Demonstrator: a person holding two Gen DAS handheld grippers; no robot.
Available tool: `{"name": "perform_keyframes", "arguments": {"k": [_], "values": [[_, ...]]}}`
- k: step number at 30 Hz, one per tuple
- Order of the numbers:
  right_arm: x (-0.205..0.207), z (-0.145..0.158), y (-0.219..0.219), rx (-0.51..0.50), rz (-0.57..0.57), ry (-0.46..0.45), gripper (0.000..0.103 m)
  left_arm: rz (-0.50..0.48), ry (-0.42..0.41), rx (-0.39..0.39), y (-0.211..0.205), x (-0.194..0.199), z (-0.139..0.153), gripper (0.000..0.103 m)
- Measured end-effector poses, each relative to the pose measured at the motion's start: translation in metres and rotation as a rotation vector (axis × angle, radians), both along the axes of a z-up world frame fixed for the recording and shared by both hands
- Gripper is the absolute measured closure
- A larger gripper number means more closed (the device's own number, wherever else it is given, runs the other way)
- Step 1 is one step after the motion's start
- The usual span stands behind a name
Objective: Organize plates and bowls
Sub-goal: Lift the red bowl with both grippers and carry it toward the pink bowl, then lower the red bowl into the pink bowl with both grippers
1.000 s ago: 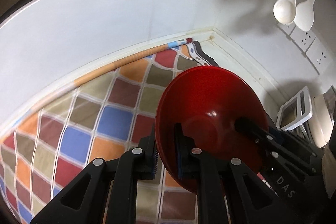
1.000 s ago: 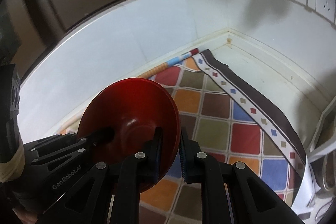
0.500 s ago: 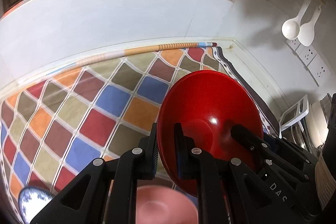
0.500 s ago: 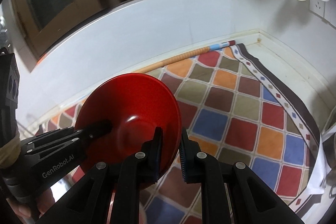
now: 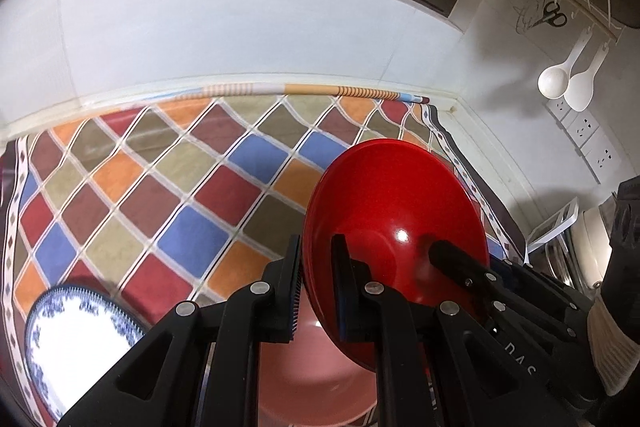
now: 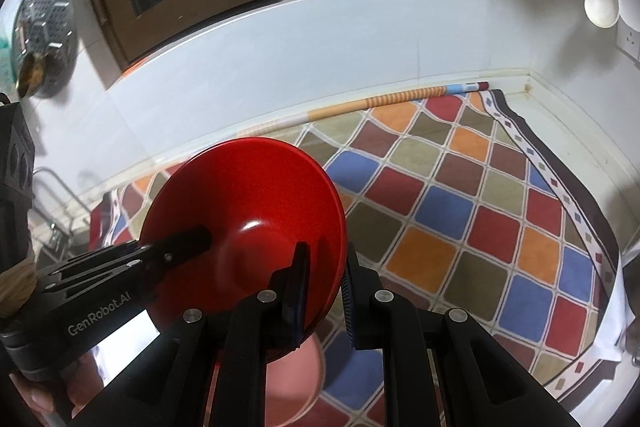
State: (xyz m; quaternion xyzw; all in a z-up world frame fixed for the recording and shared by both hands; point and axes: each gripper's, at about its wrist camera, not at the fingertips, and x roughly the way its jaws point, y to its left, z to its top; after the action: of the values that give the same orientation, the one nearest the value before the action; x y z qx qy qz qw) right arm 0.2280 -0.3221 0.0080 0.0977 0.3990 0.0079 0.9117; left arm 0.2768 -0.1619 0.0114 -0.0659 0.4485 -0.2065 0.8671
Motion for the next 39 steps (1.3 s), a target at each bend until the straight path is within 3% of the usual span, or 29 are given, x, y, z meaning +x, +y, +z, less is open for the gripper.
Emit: {"name": "perform_keyframes", "arguments": {"k": [18,39], "values": [[-0.023,-0.03,0.025,-0.003,0.095,0.094,0.086,0.027,0.117,0.011,0.023,-0.039,-0.043,0.087],[-0.026,-0.061,0.03,-0.004,0.118,0.198,0.086,0.023,0.2,0.04,0.025,-0.045,-0.071,0.087]]}}
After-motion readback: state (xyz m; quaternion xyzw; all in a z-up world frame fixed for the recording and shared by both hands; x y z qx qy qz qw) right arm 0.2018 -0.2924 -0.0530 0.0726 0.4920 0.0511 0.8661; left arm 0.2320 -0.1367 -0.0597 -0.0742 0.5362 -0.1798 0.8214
